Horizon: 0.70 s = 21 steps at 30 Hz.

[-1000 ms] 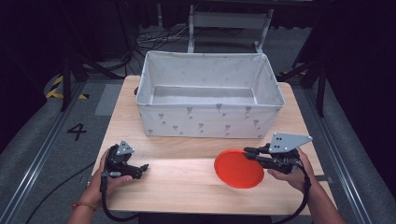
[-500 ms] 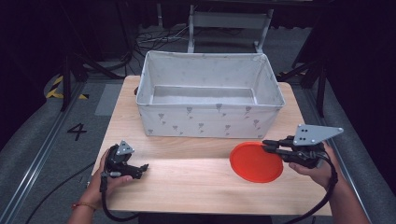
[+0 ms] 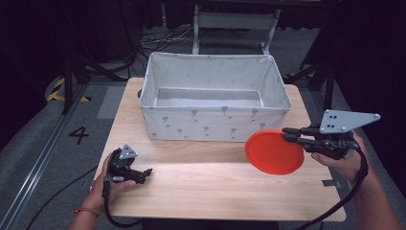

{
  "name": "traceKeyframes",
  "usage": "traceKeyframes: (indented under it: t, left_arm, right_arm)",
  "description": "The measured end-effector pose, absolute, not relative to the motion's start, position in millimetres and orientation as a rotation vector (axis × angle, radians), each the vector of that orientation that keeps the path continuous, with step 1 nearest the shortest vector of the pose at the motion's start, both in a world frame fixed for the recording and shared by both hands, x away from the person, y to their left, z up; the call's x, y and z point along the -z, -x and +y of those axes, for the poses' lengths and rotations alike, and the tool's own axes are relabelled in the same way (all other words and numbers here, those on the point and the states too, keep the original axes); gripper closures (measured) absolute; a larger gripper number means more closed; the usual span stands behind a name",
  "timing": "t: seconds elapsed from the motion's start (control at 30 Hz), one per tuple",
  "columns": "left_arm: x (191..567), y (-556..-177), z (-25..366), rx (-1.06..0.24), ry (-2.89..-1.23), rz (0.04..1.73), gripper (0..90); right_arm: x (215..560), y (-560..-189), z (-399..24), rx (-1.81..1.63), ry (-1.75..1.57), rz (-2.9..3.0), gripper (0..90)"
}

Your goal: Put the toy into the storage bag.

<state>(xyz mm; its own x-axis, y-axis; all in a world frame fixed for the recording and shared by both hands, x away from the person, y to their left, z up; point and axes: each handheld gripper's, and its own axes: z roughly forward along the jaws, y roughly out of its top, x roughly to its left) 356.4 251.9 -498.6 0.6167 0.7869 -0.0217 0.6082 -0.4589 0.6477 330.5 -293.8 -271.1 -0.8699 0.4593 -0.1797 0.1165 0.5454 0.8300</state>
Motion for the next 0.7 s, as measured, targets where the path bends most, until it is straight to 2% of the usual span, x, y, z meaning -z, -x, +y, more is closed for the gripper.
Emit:
traceKeyframes:
  t: [0.37,0.7]
  left_arm:
    - [499,-356,252,-0.374,-2.22,1.091,0.4]
    - [499,-356,252,-0.373,-2.22,1.091,0.3]
  right_arm:
    - [229,-339,-296,-1.255,-0.457,2.356,82.4]
    - [206,-357,-296,-1.235,-0.468,2.325,82.4]
